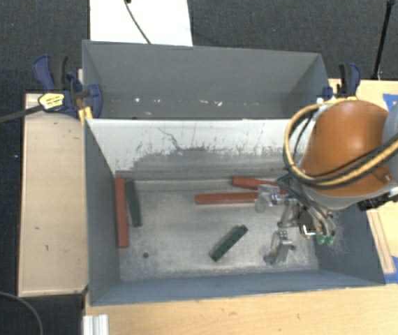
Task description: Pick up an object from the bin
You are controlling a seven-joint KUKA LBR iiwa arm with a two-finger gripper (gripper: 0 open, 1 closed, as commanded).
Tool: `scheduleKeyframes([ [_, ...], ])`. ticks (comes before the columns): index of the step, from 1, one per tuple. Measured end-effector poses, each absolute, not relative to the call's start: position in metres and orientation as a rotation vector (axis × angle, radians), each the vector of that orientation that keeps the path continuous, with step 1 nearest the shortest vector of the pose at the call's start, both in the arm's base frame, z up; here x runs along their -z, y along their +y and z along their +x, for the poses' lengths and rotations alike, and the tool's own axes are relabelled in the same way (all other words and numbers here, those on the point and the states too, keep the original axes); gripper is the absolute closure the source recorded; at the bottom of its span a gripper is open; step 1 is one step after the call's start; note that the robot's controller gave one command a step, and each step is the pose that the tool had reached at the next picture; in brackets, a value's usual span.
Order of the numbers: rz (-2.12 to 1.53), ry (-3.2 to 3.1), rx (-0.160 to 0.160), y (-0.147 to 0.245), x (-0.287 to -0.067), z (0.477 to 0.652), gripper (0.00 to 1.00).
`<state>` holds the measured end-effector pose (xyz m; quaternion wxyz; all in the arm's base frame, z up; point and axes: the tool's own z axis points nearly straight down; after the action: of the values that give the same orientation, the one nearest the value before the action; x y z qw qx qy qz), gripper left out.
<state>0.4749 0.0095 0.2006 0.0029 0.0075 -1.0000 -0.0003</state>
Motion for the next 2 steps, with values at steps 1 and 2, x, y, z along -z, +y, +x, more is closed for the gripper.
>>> scheduleKeyframes([
  [1,0.135,-3.134,0.001,0.0572,-0.0661,0.4985,0.0],
  [2,0.13,-3.14,0.001,0.0561,-0.0703,0.4999,1.0],
])
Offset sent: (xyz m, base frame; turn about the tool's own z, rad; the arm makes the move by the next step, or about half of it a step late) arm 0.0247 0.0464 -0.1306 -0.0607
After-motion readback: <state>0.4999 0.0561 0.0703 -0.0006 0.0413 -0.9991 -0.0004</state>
